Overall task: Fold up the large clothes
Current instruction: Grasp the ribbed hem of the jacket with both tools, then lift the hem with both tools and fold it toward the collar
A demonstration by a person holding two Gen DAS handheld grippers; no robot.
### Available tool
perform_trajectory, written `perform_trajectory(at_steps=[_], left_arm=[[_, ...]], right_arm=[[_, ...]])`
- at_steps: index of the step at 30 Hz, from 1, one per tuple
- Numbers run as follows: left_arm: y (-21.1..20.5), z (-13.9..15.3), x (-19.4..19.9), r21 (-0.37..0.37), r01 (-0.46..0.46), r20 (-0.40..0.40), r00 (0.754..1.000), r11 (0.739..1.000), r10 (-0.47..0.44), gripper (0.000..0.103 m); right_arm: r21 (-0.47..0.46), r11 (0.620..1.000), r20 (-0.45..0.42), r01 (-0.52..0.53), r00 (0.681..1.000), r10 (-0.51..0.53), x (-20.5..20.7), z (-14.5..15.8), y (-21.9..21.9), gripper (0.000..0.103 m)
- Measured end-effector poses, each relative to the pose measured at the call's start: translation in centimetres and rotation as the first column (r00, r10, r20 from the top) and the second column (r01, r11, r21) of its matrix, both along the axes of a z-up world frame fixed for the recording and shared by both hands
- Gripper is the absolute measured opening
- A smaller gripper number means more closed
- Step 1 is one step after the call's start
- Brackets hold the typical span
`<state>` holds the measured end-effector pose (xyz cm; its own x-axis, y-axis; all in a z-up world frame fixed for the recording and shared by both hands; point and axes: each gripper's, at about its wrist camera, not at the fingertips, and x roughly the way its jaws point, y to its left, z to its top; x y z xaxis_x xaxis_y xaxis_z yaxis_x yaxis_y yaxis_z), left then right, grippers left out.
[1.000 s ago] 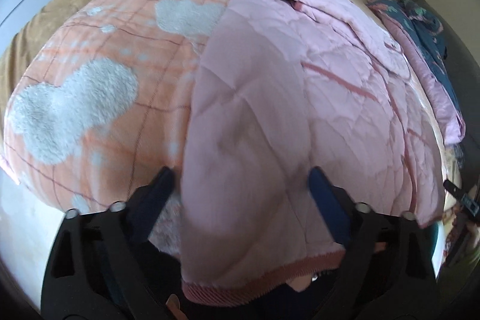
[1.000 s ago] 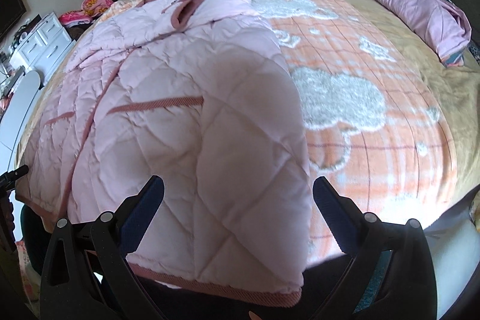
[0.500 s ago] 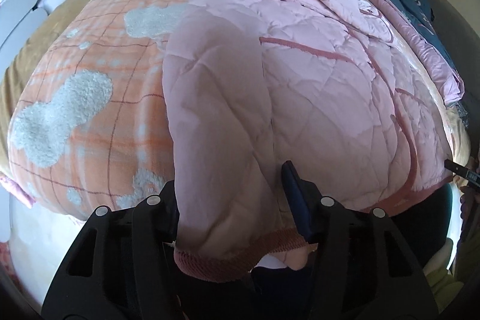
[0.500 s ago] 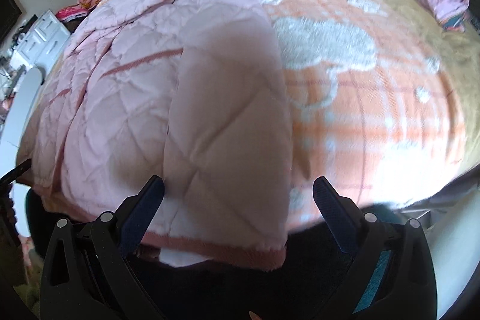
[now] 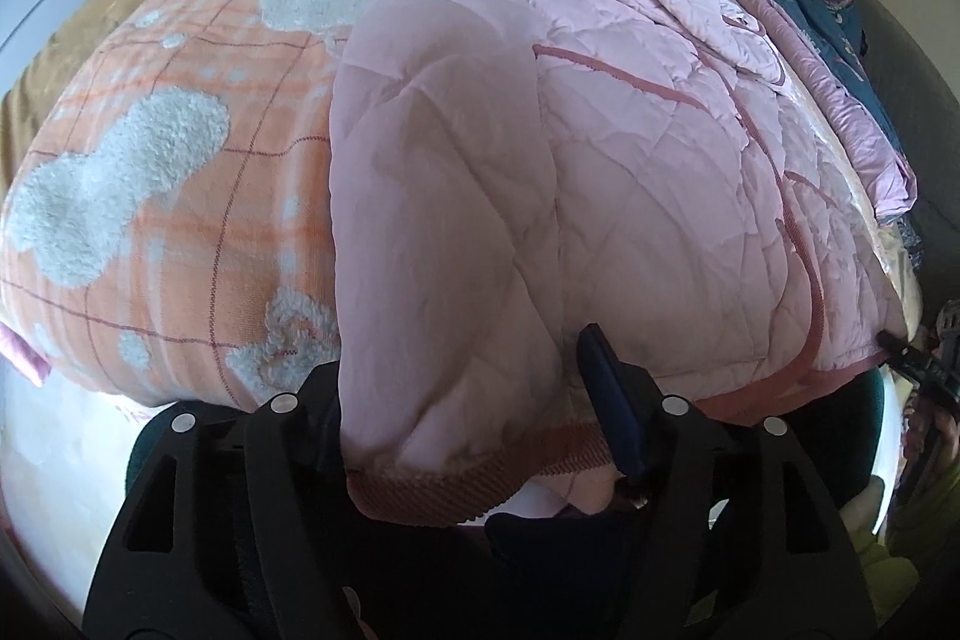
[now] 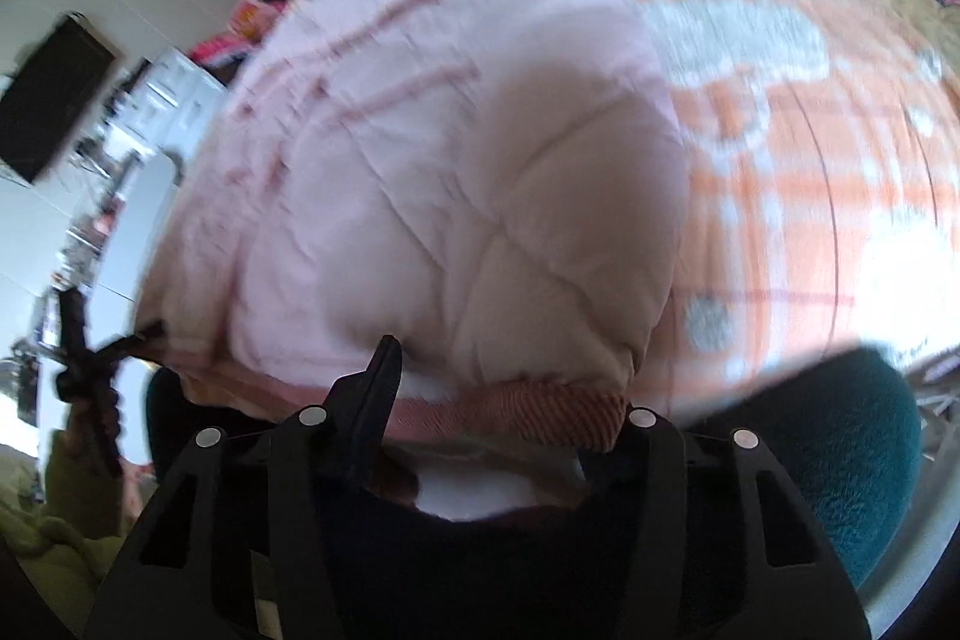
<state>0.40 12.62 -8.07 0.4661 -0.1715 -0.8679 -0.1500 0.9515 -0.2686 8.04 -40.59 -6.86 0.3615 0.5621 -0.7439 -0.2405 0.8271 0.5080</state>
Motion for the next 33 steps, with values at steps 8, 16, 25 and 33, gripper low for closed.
perform_trajectory(at_steps=[8, 16, 25, 33], left_arm=[[-0.7, 0.3, 0.3, 0.03, -0.027, 0.007, 1.0, 0.999, 0.027, 0.038], [-1.7, 4.5, 0.7, 0.08, -0.038, 0.141, 0.99, 0.996, 0.027, 0.012], [-2.1, 9.6, 2.5, 0.136, -0.055, 0.271, 0.962, 0.989, 0.016, 0.01], [-1.8, 12.8, 4.7, 0.165, -0.08, 0.357, 0.934, 0.983, 0.016, 0.01]], right_arm=[[0.01, 1.0, -0.057, -0.004, 0.998, 0.005, 2.0, -1.6, 1.2, 0.063], [0.052, 0.999, 0.096, -0.017, 0.995, 0.012, 1.3, 1.8, 1.0, 0.028], [0.093, 0.996, 0.287, -0.018, 0.958, -0.01, 3.5, 8.0, 1.5, 0.024], [0.135, 0.991, 0.377, -0.006, 0.925, -0.046, 7.1, 11.5, 1.7, 0.022]])
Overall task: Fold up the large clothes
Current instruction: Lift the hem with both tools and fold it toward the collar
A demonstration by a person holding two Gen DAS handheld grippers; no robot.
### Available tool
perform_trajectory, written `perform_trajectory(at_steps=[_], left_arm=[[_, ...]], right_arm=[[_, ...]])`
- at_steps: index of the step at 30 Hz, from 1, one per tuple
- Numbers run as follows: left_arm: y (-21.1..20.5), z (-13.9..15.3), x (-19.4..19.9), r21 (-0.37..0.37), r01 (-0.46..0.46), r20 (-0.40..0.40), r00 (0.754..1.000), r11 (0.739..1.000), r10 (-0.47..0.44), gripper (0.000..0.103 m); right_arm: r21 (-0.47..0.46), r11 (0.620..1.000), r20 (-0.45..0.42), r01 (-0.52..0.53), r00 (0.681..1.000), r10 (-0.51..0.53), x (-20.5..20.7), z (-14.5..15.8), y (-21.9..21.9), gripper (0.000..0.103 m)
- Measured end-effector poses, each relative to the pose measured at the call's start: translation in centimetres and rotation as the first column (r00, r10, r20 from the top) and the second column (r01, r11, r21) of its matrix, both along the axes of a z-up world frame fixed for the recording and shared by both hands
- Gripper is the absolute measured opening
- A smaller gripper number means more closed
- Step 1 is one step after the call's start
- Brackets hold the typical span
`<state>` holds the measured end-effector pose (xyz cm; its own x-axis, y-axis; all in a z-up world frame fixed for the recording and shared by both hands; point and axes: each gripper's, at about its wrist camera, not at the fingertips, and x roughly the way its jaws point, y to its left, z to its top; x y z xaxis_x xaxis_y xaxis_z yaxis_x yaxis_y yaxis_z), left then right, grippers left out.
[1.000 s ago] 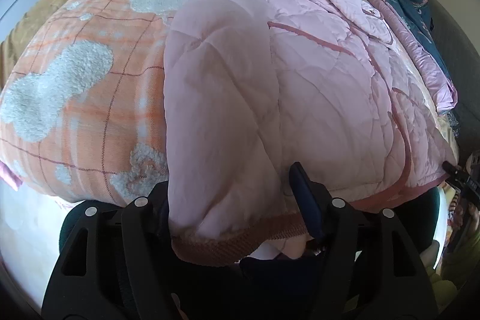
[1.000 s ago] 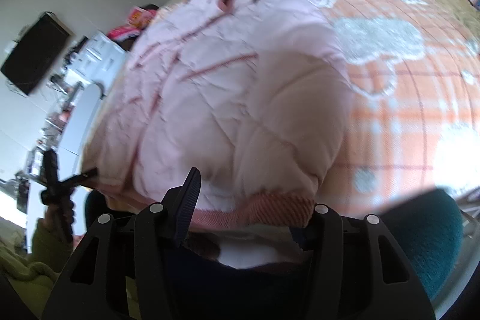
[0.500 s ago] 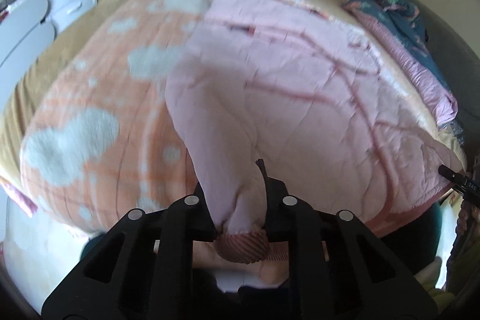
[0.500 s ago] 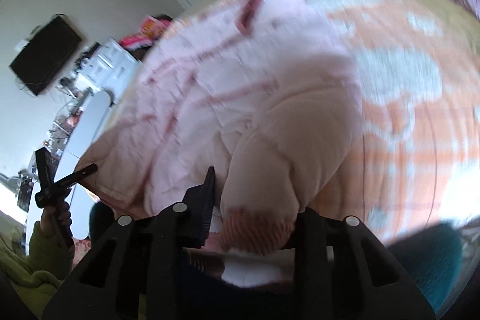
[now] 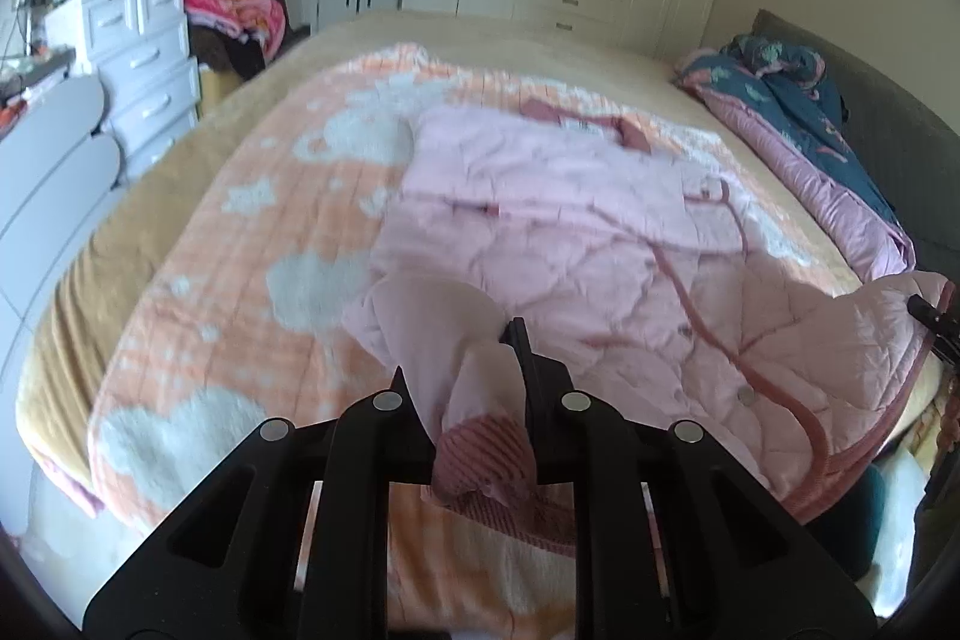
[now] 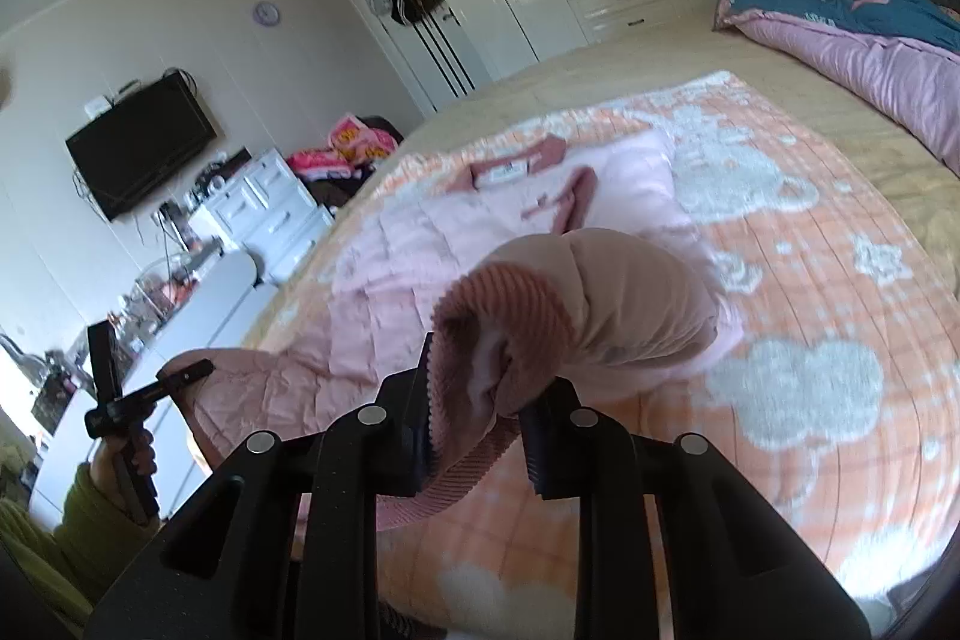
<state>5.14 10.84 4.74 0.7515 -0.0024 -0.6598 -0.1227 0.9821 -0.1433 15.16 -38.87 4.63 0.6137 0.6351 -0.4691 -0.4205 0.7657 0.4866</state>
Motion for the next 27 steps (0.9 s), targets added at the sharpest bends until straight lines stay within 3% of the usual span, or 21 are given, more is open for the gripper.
perform_trajectory(at_steps=[5, 22, 27], left_arm=[[-0.3, 1.9, 1.3, 0.027, 0.002, 0.048, 0.999, 1.0, -0.003, 0.01], [0.8, 5.3, 4.4, -0.035, -0.025, 0.149, 0.988, 0.999, 0.03, 0.01], [0.8, 6.7, 5.4, -0.014, -0.04, 0.177, 0.983, 0.999, 0.042, 0.01]], right_arm=[[0.007, 1.0, 0.053, 0.018, 0.998, -0.018, 1.9, 1.9, -0.1, 0.021], [0.003, 0.999, 0.14, 0.045, 0.989, -0.045, 4.6, 5.7, 0.4, 0.02], [0.009, 0.998, 0.181, 0.055, 0.982, -0.056, 5.9, 7.5, 0.6, 0.019]])
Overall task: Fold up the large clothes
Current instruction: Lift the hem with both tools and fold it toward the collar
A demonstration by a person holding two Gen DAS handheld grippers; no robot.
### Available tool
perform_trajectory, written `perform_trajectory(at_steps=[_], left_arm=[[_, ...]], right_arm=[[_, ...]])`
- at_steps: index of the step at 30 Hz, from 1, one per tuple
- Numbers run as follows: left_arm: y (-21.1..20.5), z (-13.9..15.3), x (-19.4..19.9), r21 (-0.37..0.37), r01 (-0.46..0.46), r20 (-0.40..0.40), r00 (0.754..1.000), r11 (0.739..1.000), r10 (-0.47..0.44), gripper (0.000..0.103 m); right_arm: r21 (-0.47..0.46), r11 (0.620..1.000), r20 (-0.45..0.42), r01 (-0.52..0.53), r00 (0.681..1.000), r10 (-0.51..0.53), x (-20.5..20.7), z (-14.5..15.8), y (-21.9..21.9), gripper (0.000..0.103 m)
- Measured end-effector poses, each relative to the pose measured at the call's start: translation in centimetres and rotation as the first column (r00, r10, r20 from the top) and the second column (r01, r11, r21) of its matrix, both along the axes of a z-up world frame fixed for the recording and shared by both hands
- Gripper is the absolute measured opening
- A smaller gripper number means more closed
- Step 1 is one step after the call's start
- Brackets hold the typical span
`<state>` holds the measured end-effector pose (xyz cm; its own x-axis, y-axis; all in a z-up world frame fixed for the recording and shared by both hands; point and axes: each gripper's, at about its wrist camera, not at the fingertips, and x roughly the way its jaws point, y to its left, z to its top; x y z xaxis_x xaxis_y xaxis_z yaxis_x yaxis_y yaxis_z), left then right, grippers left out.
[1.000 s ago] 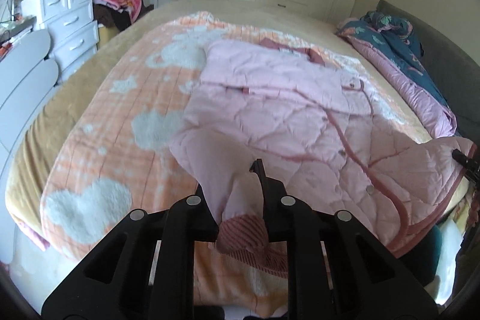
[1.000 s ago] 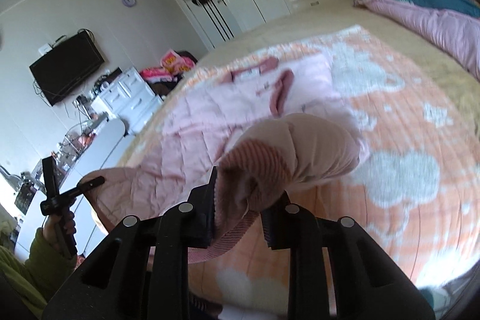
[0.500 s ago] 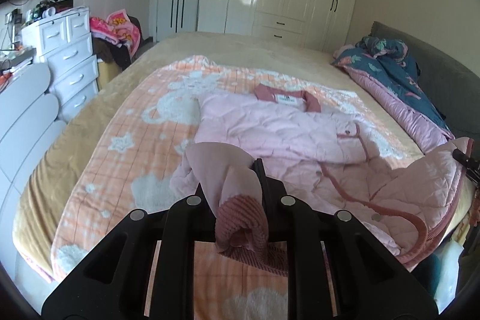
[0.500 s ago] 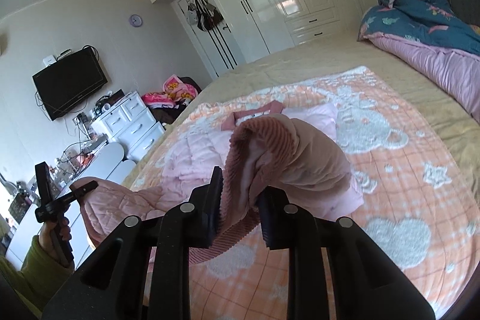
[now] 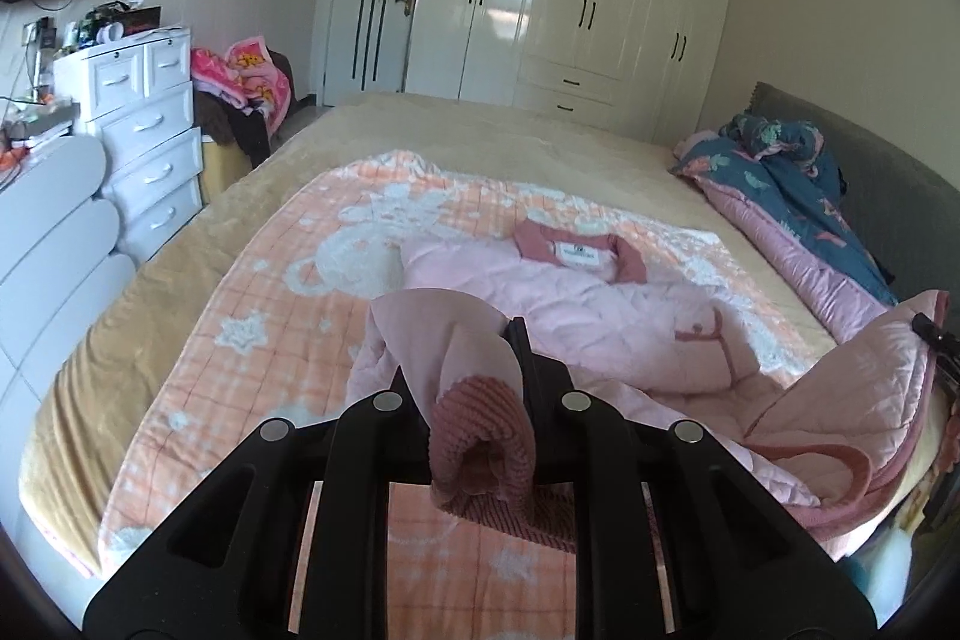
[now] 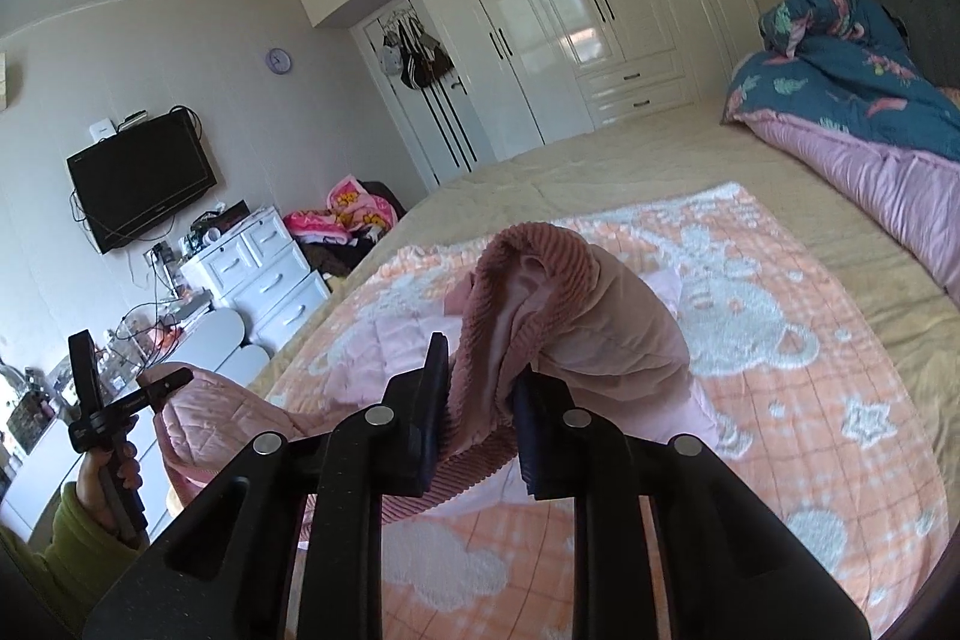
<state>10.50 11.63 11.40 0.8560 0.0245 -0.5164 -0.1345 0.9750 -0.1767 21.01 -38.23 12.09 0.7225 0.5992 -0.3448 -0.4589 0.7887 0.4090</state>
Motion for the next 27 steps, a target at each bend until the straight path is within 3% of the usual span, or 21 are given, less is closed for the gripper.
perform_trajectory(at_steps=[12, 27], left_arm=[[0.8, 2.5, 4.2, -0.041, -0.018, 0.036, 0.999, 0.999, 0.02, 0.01], [0.6, 2.8, 8.8, -0.014, -0.036, 0.026, 0.999, 0.999, 0.036, 0.011]], right_arm=[[0.024, 0.999, 0.04, 0.035, 0.999, -0.036, 3.6, 2.5, 0.3, 0.016], [0.034, 0.997, -0.015, 0.07, 0.997, -0.07, 8.9, 2.1, 0.6, 0.016]])
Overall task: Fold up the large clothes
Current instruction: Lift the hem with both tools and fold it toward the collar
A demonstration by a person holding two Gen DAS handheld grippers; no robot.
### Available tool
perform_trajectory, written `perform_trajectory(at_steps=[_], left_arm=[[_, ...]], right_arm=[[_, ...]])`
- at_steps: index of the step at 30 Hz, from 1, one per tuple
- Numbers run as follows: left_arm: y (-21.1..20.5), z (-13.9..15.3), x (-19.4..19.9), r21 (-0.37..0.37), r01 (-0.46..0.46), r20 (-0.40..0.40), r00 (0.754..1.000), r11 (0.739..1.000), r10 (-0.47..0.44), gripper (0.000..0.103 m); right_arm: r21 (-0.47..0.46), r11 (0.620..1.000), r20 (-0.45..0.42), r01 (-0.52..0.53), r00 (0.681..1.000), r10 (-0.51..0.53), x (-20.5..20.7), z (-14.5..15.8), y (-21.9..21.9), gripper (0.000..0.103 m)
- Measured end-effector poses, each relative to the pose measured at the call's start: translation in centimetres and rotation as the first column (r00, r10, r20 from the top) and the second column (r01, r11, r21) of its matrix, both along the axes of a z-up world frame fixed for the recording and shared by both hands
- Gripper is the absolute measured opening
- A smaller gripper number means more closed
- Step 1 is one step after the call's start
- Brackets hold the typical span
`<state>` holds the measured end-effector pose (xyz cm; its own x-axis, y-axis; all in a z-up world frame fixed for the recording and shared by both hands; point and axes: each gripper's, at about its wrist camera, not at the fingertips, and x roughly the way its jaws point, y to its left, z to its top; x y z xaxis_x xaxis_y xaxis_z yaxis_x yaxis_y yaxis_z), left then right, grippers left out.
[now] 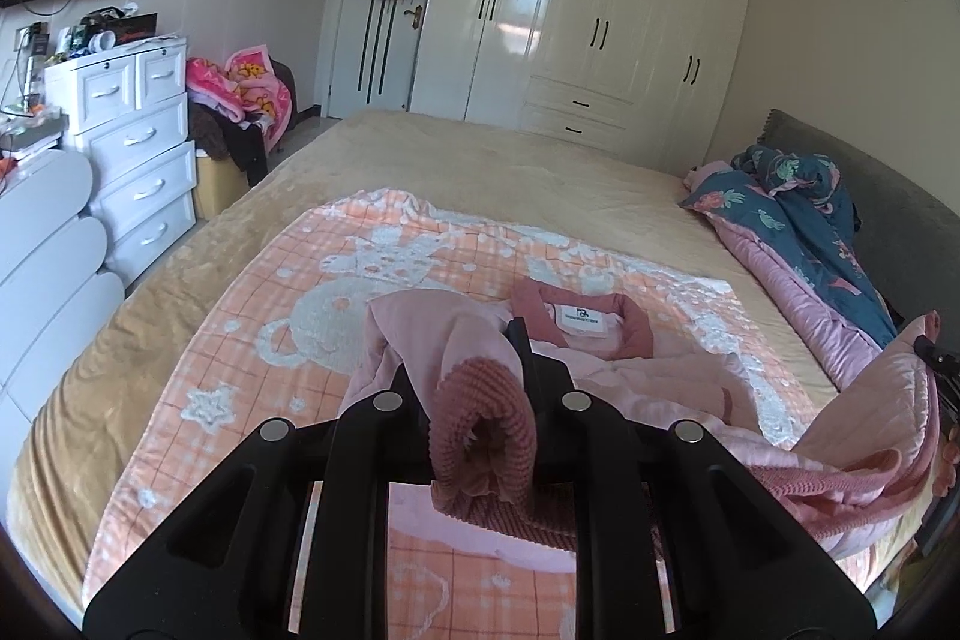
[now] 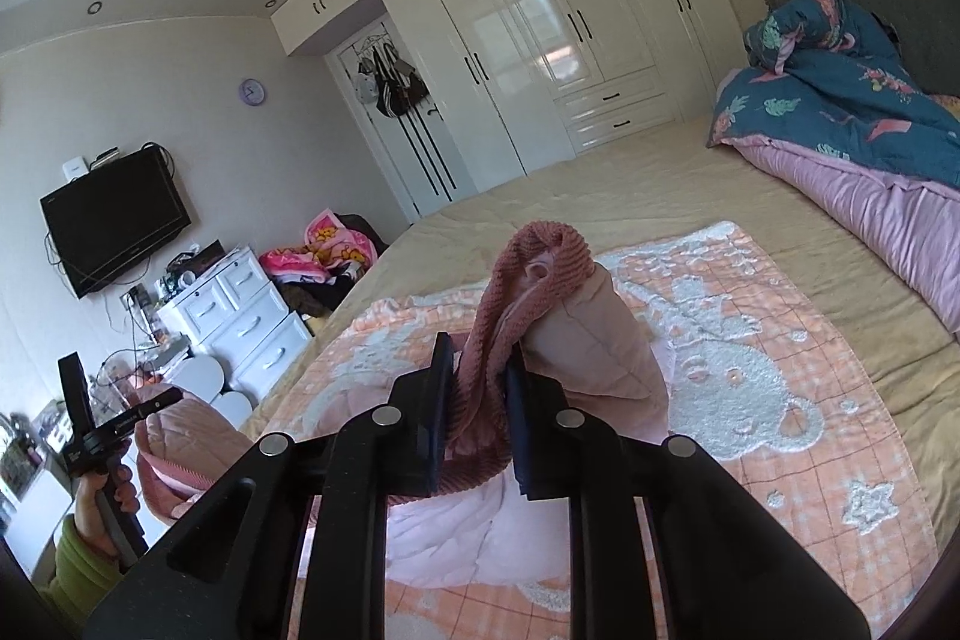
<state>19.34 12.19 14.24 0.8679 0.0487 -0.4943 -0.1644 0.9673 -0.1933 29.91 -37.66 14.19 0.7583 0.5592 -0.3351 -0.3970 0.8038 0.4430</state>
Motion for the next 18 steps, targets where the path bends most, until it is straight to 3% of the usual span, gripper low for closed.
perform_trajectory(at_steps=[15, 18], left_arm=[[-0.3, -0.9, 4.0, 0.036, -0.021, -0.039, 0.999, 0.999, 0.022, 0.011], [-0.5, -1.2, 4.8, 0.043, -0.022, -0.05, 0.998, 0.999, 0.024, 0.011]], right_arm=[[0.049, 0.998, -0.101, 0.03, 0.995, -0.025, 5.1, -1.5, -0.2, 0.016], [0.097, 0.995, -0.117, 0.027, 0.993, -0.015, 6.1, -1.8, -0.5, 0.022]])
